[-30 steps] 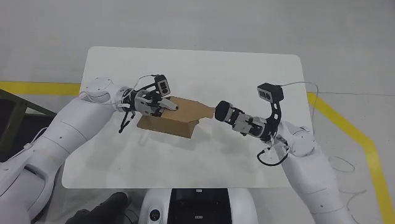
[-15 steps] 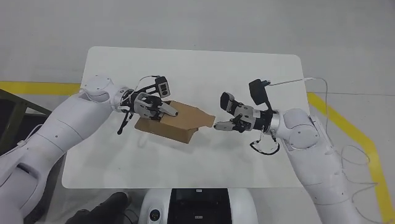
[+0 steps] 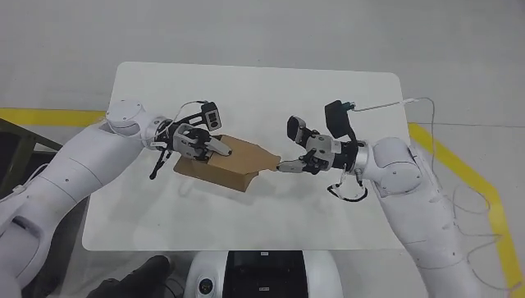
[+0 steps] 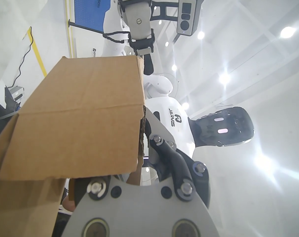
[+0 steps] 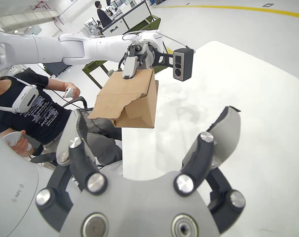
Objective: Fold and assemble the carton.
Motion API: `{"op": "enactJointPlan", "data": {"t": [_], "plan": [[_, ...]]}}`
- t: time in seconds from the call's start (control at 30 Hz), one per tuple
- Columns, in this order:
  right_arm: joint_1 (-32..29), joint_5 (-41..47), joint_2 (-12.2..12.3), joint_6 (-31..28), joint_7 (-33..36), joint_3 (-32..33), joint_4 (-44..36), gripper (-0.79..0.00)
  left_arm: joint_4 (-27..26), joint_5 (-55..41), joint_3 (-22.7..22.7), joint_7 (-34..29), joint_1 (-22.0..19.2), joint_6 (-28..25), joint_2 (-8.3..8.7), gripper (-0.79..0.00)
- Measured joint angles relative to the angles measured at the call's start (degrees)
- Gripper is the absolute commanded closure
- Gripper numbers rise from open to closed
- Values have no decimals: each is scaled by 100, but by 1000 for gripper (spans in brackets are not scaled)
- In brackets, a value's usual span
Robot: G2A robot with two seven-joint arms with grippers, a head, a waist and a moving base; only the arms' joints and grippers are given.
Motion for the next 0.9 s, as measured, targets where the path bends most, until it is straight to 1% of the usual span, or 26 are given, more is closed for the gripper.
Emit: {"op": "enactJointPlan", "data": {"t": [0.13, 0.23, 0.57, 0.9], "plan": [[172, -331, -11, 170, -151, -144, 123, -785, -50, -61, 113, 0, -68, -63, 12, 0], [220, -429, -2, 213, -123, -252, 189, -785, -56, -153, 176, 0, -117, -93, 15, 0], [37, -526, 69, 68, -368, -333, -42, -785, -90, -371, 366, 0, -260, -107, -27, 0], [61, -898, 68, 181, -658, -655, -84, -785, -94, -528, 448, 0, -326, -76, -83, 0]]}}
